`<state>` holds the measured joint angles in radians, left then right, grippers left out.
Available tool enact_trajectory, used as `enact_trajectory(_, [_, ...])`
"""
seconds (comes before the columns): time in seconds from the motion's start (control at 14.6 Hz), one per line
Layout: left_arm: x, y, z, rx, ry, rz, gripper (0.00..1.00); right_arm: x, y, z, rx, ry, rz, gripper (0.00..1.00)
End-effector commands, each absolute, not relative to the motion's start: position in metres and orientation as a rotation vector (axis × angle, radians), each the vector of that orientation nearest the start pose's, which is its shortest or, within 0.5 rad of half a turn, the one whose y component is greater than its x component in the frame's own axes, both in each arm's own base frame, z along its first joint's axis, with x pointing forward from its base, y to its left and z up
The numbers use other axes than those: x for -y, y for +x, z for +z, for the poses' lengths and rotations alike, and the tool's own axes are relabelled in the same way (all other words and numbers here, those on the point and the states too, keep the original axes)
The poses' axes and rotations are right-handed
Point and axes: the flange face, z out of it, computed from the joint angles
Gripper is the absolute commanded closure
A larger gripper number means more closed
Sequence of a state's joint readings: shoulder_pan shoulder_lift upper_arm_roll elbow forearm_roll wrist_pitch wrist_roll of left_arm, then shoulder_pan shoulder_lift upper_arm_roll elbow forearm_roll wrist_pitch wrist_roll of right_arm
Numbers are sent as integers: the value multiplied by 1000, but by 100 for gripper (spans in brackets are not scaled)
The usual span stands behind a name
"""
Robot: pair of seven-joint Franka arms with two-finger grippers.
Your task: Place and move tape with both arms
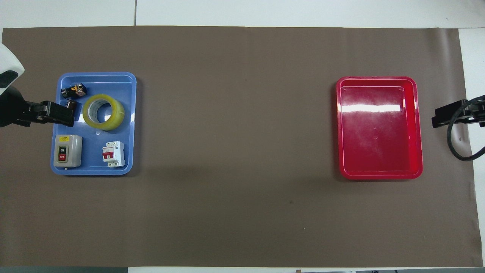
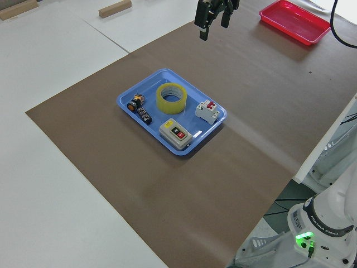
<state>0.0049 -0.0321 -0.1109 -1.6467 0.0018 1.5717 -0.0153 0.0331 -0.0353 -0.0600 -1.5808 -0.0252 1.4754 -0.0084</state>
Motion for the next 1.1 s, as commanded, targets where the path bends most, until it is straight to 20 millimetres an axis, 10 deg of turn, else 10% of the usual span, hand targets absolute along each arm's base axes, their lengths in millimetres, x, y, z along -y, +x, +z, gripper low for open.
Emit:
enact_trajectory(0.0, [58, 534, 611, -139, -3147, 57, 0, 18, 530, 629, -9, -3174, 72, 0])
enact_trajectory(0.62, [53, 538, 610, -127, -3149, 16, 0, 19, 530, 630, -14, -3172, 74, 0])
enact_trajectory(1.03, [-6, 576, 531, 27, -3153, -99, 0, 19, 530, 630, -12, -3170, 79, 0])
